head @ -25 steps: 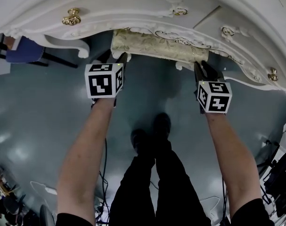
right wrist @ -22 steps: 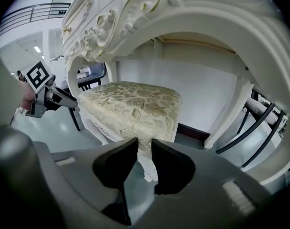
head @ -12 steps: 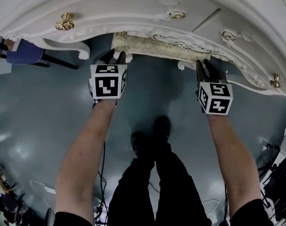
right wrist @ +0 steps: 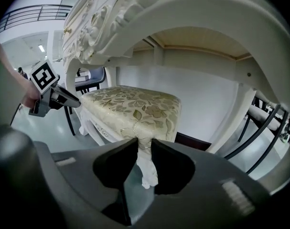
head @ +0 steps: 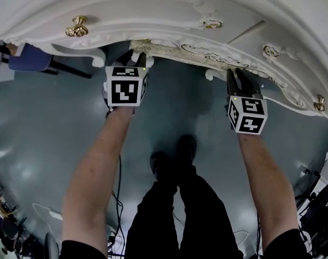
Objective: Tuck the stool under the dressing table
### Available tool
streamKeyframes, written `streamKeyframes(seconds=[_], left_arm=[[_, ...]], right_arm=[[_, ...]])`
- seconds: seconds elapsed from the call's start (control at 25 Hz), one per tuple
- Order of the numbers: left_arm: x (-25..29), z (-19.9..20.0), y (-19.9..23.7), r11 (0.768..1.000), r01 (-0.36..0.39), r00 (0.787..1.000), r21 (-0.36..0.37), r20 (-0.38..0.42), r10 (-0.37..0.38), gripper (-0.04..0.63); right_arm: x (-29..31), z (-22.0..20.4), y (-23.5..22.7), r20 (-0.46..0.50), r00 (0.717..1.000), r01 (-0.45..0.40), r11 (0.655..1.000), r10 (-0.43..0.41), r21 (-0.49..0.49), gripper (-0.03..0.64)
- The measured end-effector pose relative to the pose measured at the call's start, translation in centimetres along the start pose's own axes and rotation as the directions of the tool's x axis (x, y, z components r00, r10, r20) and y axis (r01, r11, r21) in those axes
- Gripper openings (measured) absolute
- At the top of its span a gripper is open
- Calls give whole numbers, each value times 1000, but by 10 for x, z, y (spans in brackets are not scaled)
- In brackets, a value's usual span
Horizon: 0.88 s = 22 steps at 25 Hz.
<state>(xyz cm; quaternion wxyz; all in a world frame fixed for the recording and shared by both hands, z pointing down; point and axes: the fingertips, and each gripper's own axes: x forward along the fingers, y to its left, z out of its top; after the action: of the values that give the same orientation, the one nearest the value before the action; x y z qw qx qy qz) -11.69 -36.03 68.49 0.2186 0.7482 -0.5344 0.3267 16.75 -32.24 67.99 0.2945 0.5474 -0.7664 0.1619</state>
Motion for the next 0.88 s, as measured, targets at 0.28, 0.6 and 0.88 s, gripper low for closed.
streamKeyframes(seconds=[0.28,0.6,0.88], left_arm=[[0,3,-3,995,75,997,-71,18,-74,126],[-30,-8,-9,992,99,995,-84,-11,-100,107],[-69,-26,-29,986,132,990,-103,-44,-137,101]], right_arm=[[12,7,-10,-14,999,29,1000,-29,-3,97],[-6,-6,0,-123,992,40,996,-30,79,94],[-32,-11,15,-172,985,-10,997,24,79,79]])
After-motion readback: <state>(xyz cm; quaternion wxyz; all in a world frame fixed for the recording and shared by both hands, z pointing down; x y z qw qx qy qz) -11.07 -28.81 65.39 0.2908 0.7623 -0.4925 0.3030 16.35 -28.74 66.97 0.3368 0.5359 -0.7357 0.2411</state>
